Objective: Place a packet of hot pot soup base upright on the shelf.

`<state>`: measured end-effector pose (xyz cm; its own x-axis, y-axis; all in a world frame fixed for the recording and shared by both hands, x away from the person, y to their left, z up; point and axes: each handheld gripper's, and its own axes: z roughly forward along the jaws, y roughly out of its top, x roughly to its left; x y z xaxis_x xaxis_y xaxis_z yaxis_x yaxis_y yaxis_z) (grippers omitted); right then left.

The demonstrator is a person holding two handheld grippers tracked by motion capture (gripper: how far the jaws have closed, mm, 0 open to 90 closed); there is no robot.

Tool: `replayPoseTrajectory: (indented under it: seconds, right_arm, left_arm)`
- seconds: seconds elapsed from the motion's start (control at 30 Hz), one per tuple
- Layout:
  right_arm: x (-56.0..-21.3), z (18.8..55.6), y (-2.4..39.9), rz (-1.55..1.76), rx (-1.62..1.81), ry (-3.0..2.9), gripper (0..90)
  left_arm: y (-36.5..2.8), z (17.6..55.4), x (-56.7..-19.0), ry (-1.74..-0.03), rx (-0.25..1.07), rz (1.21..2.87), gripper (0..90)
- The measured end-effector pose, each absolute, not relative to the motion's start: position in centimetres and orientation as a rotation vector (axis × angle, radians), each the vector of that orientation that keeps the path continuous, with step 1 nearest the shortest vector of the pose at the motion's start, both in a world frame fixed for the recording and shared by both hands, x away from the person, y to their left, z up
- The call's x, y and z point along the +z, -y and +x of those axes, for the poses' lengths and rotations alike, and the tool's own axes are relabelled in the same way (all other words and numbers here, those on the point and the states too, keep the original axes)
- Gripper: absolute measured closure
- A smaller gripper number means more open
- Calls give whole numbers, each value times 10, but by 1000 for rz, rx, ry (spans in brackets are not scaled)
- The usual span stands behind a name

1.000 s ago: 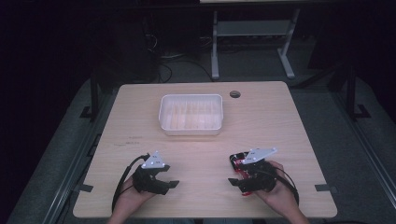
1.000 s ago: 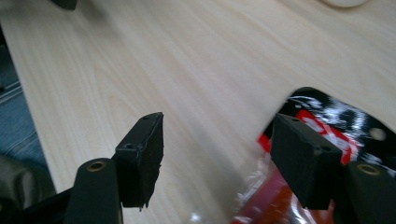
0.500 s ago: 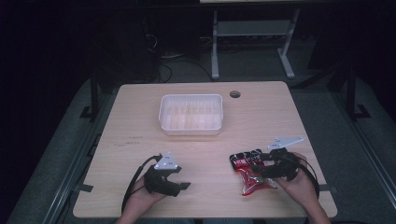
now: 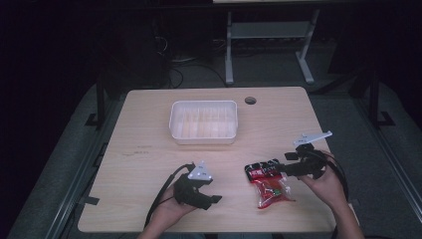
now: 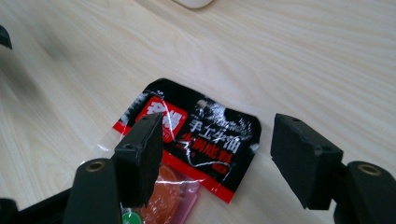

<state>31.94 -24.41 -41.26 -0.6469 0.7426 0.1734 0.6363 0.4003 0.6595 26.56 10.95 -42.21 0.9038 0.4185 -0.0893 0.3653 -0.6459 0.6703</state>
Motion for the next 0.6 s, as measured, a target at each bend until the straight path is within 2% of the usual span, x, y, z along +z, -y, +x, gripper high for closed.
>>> replayPoseTrajectory:
  seconds: [0.6]
  right_arm:
    - [-412,348,240,1306,1011,-2501,342]
  left_arm:
    - [-48,279,-410,-462,56,2355,356]
